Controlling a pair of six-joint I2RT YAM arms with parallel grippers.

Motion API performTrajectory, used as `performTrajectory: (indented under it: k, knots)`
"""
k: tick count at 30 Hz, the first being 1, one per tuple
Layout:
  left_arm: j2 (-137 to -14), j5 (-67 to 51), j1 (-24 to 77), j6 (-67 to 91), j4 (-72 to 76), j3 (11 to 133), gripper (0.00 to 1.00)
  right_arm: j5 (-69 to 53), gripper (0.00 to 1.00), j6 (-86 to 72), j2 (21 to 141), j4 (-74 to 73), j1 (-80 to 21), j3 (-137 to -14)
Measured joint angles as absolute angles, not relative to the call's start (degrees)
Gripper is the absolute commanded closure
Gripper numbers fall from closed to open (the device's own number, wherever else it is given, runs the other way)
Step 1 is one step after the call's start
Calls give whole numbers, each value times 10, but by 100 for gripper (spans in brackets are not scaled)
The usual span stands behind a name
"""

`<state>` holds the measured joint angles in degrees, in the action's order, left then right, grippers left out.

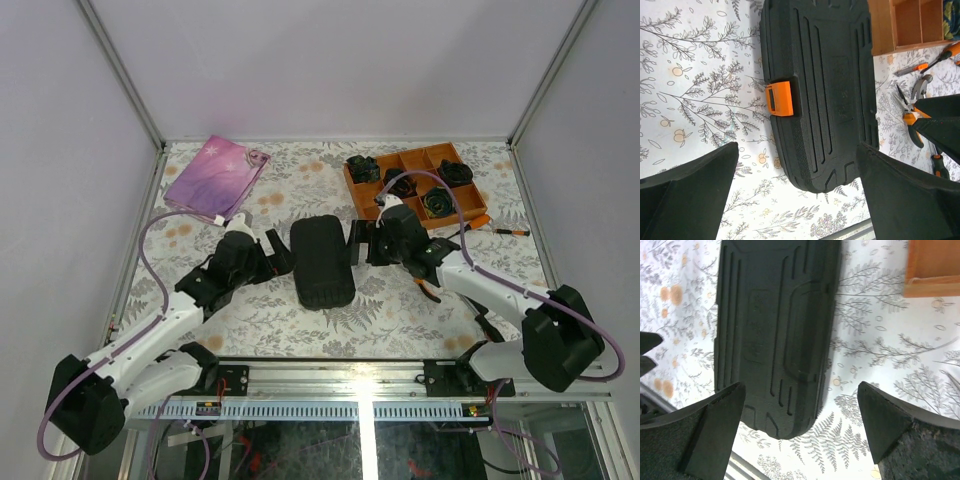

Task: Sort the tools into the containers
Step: Move the storage box to the center of the board.

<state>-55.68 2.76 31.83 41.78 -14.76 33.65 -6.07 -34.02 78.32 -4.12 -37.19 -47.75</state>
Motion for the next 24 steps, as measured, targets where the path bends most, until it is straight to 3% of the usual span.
performTrajectory:
  k: [9,24]
  knots:
    - [-542,41,318,431,-138,315,0,4,1,-340,756,-55,-372,-458]
    - [-600,-47,322,473,-6,252,0,-57,3,-335,787,-17,-372,-422]
